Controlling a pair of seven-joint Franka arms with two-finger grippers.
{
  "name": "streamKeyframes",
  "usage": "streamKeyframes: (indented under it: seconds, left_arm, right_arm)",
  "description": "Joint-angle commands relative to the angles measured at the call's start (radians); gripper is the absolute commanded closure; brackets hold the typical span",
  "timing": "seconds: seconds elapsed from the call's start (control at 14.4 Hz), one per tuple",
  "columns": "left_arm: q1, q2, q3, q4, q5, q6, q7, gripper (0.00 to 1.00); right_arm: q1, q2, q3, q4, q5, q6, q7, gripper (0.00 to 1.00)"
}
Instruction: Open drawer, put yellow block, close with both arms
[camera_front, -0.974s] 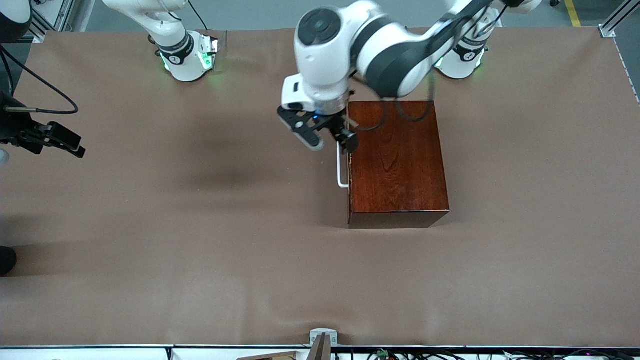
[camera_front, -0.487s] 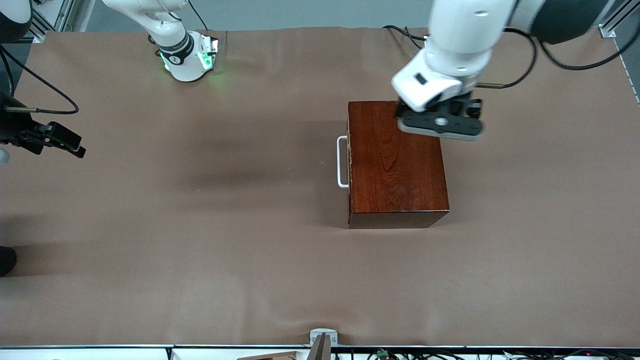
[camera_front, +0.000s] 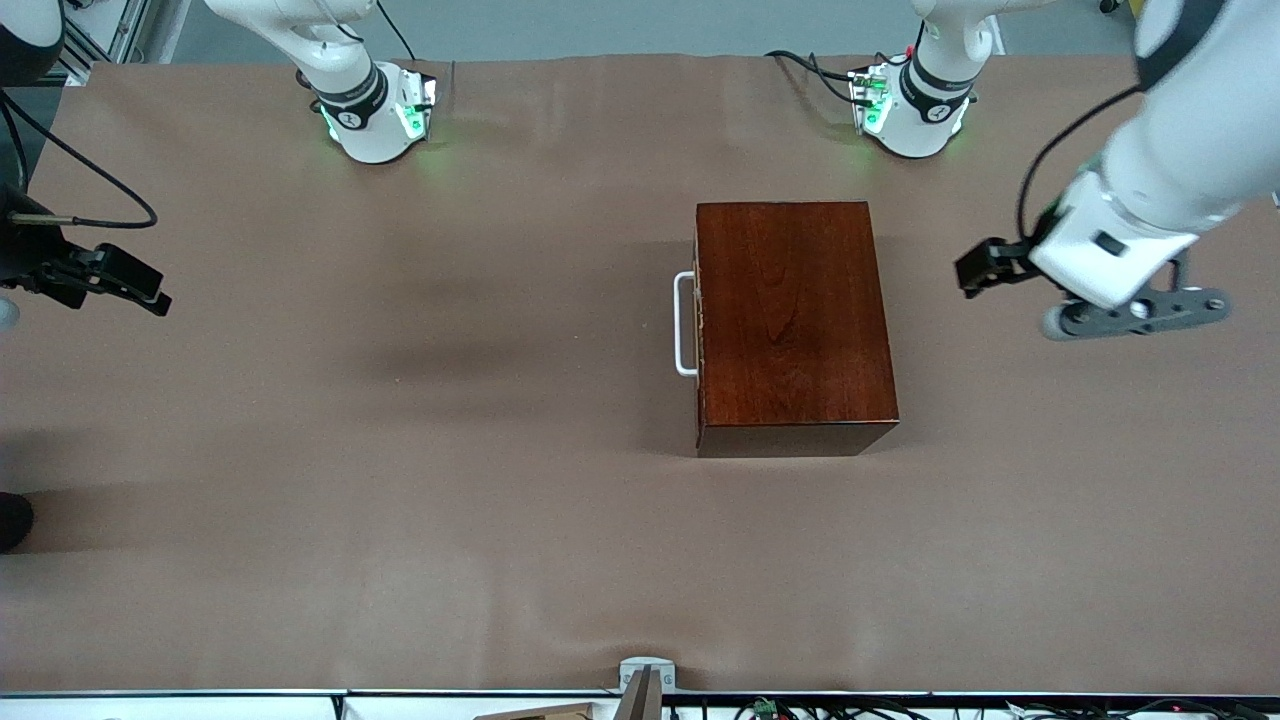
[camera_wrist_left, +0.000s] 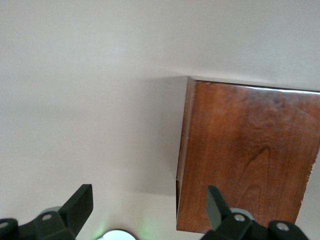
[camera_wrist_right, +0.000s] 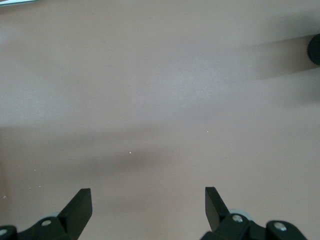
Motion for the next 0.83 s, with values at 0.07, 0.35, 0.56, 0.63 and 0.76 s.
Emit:
streamKeyframes:
  seconds: [0.07, 0.35, 0.56, 0.63, 0.76]
  left_arm:
    - [-0.122, -0.103, 0.271, -0.089, -0.093, 0.005, 0.126, 0.00]
    - [-0.125, -0.233, 0.345, -0.285, -0.110, 0.149, 0.304, 0.00]
    - [-0.133, -0.269, 0.376, -0.328, -0.110, 0.191, 0.349, 0.00]
    - [-0.133, -0.267, 0.377, -0.325, -0.109, 0.193, 0.349, 0.00]
    - [-0.127, -0.264, 0.373, -0.325, -0.109, 0.193, 0.344, 0.00]
  right_arm:
    - [-0.008, -0.002, 0.007, 0.002, 0.005, -0.001, 0.010, 0.00]
    - [-0.008, -0.002, 0.007, 0.002, 0.005, -0.001, 0.010, 0.00]
    - [-0.008, -0.002, 0.007, 0.002, 0.005, -0.001, 0.010, 0.00]
    - [-0.008, -0.002, 0.007, 0.002, 0.005, -0.001, 0.010, 0.00]
    - [-0.008, 0.003, 0.007, 0.002, 0.005, -0.001, 0.010, 0.00]
